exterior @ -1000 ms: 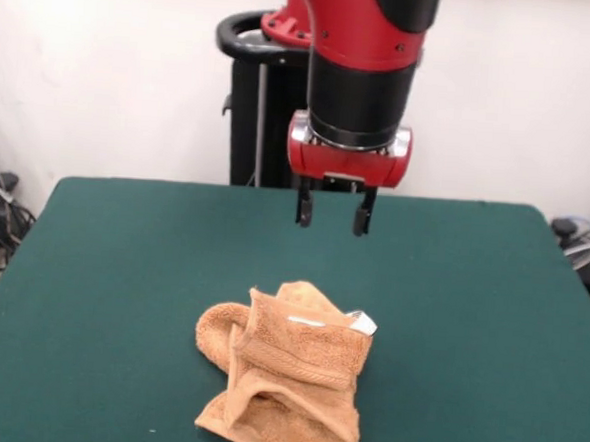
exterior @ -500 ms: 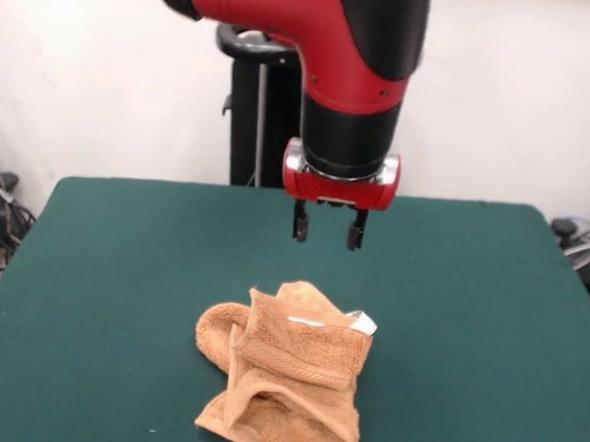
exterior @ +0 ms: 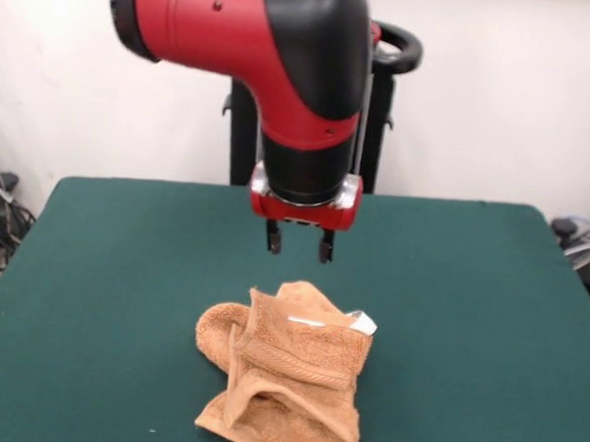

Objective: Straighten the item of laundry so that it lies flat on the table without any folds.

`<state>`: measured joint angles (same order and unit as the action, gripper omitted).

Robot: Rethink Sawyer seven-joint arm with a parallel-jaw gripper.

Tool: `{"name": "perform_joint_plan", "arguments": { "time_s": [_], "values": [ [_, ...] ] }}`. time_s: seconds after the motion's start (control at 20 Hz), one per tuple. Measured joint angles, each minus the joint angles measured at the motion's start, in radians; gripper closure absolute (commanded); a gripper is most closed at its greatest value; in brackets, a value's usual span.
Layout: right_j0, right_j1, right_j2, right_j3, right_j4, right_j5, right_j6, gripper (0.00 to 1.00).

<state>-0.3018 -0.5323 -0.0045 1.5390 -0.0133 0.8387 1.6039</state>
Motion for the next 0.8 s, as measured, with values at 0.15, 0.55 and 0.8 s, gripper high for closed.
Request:
{"name": "perform_joint_plan", "arguments": {
  "time_s": [0.15,0.55,0.8],
  "values": [
    [-0.011,0.011,0.000,0.000,0.000,0.000,0.000,0.00],
    [-0.018,0.036,0.000,0.000,0.000,0.000,0.000,0.00],
    [-0.012,0.032,0.000,0.001,0.000,-0.004,0.000,0.00]
  ]
}}
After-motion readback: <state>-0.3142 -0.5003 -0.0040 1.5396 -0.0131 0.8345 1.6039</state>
